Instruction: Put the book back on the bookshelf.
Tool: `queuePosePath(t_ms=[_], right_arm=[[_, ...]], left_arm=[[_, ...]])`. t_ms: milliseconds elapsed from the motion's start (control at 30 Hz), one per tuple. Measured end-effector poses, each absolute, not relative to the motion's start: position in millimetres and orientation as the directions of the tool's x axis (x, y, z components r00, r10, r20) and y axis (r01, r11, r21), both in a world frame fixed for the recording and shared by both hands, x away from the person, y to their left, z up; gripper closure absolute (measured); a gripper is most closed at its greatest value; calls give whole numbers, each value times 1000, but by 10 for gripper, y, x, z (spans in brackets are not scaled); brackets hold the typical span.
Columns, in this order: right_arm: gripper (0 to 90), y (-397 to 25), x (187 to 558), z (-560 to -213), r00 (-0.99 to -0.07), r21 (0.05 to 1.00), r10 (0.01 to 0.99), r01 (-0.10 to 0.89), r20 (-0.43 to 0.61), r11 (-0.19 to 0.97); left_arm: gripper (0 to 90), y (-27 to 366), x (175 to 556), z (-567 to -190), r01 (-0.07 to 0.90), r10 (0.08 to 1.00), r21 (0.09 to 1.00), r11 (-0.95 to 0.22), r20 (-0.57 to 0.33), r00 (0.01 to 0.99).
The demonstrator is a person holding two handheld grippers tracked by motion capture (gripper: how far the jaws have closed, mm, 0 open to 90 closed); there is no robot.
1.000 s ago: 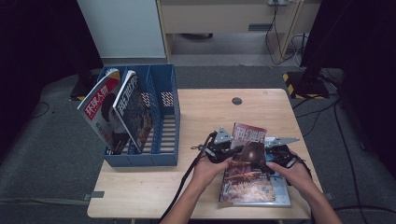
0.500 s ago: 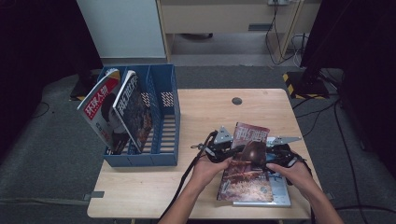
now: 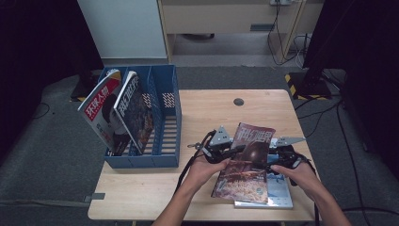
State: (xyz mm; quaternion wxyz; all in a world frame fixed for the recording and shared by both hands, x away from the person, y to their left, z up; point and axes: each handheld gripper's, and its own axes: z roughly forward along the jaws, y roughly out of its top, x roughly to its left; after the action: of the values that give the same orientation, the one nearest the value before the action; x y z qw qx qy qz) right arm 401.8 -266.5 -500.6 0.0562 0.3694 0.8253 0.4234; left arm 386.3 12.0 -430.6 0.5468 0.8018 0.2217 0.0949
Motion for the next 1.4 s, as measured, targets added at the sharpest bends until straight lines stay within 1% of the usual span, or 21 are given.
queuePosePath(t_ms=[200,467,600,767,867,967,1233,1400], right_arm=[[145,-2664,4041,-4954,-736,753,639,547,223,366],[311,-2627,4064,-4915,-770,768,591,522,239,370],[338,-2600,4081,-4883,-778,771,578,519,246,369],[456,-2638,4079,-4820,-783,783,573,506,242,361],[502,-2650,4071,-4770,-784,785,574,501,235,364],[572,-2661,4076,-4717,-786,786,577,496,224,370],[683,-2658,4078,-4604,-795,804,576,464,192,372],[729,-2661,4067,-4494,-803,815,571,441,172,375]], left_arm=[[826,178,3847,-4228,236,447,929,-284,-89,890],[840,200,3845,-4162,221,441,930,-293,-73,894],[840,207,3840,-4129,216,442,931,-293,-68,894],[840,265,3864,-4113,221,455,930,-294,-67,888],[840,295,3878,-4104,225,461,931,-288,-71,884],[840,304,3882,-4090,223,466,930,-294,-64,882],[840,377,3905,-4059,218,481,932,-289,-56,875],[839,424,3902,-4017,203,482,940,-275,-48,875]])
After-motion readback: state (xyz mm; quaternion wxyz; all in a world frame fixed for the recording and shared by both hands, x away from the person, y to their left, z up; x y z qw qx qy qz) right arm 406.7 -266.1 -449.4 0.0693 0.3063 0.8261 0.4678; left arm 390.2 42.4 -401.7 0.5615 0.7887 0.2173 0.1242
